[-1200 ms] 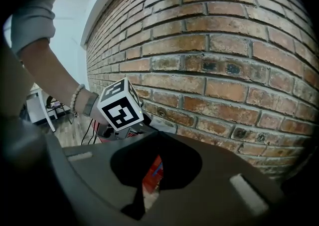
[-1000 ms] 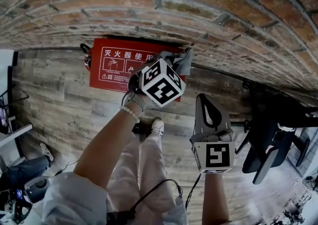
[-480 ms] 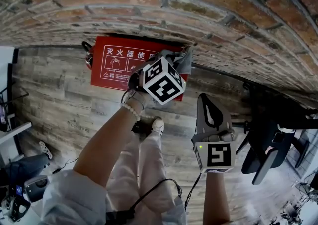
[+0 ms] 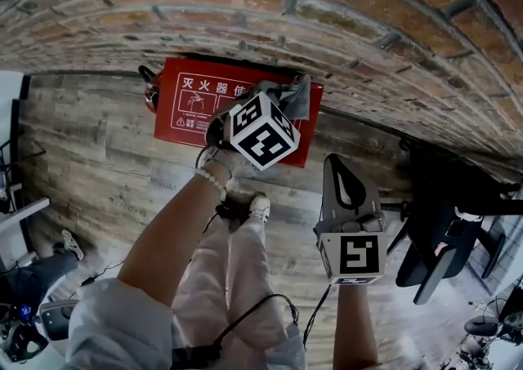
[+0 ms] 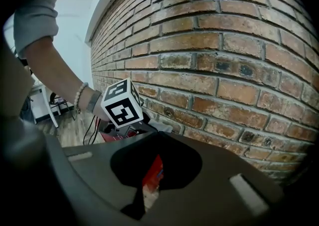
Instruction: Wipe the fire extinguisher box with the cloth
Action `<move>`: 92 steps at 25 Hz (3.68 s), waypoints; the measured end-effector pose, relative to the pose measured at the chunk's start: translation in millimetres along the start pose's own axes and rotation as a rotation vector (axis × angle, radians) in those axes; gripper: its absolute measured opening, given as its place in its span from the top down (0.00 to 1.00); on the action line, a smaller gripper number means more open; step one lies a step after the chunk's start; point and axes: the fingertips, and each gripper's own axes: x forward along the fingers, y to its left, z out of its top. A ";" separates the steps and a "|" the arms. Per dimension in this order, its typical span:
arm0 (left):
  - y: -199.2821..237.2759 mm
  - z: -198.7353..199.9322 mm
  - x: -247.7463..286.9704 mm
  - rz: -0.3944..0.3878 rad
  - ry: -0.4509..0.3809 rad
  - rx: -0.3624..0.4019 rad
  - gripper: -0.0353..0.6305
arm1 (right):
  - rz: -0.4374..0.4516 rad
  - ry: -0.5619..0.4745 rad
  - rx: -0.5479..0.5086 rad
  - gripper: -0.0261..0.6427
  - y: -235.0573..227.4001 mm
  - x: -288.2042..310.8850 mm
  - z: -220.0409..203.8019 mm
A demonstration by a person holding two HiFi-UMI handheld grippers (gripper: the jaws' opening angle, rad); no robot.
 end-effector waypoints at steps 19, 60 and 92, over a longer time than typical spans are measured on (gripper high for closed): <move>45.5 -42.7 -32.9 0.046 0.012 -0.039 0.93 | 0.046 0.002 -0.038 0.95 49.2 26.7 21.3; 160.3 -162.5 -122.1 0.205 0.060 -0.124 0.93 | 0.121 0.011 -0.109 0.95 151.4 67.0 50.9; 129.5 -161.0 -184.6 0.199 -0.052 -0.144 0.93 | 0.101 -0.006 -0.070 0.95 141.9 39.9 54.9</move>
